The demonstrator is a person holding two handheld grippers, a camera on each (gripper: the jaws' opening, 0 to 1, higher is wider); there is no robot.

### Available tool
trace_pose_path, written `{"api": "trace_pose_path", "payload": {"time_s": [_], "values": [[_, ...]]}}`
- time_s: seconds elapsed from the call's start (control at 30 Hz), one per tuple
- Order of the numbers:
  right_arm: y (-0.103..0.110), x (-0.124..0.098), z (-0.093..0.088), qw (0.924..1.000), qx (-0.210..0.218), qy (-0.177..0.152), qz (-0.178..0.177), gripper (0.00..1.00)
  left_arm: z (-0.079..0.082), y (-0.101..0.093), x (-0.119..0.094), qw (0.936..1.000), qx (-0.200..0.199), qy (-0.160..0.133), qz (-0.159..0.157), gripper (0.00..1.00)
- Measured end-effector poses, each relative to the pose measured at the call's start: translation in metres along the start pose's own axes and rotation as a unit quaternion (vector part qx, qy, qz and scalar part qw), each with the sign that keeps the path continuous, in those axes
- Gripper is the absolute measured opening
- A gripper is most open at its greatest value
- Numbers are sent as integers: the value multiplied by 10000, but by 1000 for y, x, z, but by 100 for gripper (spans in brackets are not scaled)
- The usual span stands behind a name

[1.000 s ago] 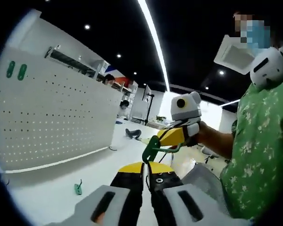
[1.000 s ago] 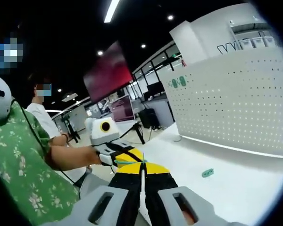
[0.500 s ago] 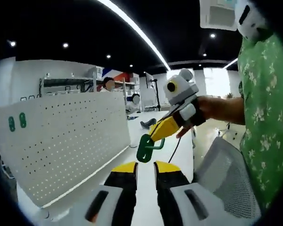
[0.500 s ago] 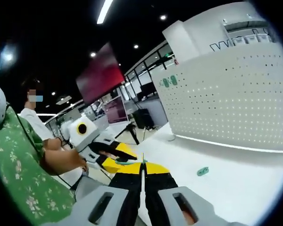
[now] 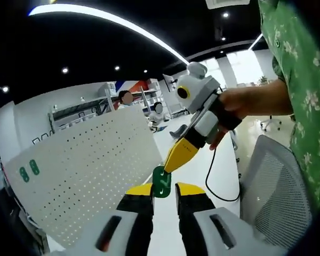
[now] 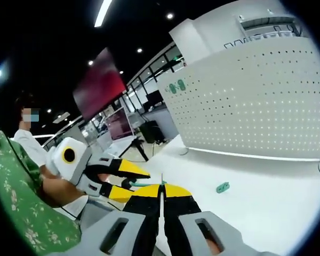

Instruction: Insert the hook assembly into the mounting plate slot until the hook locks in place.

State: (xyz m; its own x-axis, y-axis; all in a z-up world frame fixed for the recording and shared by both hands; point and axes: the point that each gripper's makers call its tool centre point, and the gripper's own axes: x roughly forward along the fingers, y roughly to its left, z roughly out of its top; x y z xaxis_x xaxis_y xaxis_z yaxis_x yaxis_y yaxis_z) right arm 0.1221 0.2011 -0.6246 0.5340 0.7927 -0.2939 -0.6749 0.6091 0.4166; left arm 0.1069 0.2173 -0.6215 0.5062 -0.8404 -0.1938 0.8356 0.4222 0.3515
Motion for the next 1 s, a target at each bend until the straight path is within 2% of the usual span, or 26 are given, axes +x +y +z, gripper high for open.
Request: {"api": "trace_pose_path", "payload": {"time_s": [0.23,0.83,1.0], "values": [[-1,0,1,10000,24,9,-51,0,1,5,5,9998,94,36,166,13],[2,2,2,10000,44,39,-16,0,-2,6,11,9997,91,124,163,5],[5,3,1,10000,31,82,-4,0,-4,6,11,9992,252,198,238,4]]}}
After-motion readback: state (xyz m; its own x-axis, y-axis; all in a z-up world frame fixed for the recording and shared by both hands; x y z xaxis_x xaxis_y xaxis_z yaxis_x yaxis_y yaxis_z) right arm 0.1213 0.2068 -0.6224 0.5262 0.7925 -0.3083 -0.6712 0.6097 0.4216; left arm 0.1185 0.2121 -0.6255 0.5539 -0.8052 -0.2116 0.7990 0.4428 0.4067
